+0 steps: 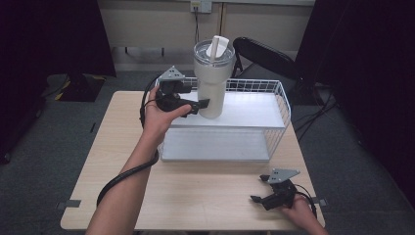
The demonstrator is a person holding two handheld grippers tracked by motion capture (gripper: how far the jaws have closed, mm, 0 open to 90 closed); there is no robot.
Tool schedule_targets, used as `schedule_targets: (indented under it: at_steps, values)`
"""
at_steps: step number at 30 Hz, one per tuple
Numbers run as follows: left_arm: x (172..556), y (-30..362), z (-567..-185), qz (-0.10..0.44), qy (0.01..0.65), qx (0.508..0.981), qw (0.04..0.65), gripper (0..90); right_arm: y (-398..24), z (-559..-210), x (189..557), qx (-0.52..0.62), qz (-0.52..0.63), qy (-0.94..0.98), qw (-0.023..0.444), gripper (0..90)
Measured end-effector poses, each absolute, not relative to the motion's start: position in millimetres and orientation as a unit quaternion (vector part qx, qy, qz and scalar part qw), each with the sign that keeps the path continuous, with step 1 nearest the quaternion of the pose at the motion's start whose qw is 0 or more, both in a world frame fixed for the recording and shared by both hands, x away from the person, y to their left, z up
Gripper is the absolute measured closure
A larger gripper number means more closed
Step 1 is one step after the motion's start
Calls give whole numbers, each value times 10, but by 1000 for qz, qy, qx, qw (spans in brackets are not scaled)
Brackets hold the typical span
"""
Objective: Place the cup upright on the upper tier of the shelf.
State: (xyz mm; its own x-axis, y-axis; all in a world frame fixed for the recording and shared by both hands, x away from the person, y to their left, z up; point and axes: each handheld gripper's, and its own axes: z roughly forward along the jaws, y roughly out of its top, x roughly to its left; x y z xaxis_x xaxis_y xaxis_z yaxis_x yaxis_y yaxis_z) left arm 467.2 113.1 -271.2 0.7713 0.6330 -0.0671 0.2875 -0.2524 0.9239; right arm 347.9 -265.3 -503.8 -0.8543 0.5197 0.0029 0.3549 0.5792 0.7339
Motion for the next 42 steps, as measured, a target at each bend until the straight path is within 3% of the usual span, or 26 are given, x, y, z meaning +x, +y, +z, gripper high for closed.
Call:
schedule_targets:
  at_steps: [42]
  values:
    - [4172, 1568, -2835, 158, 276, 804, 502, 157, -2653, -5039, 3480, 247, 386, 882, 107, 124]
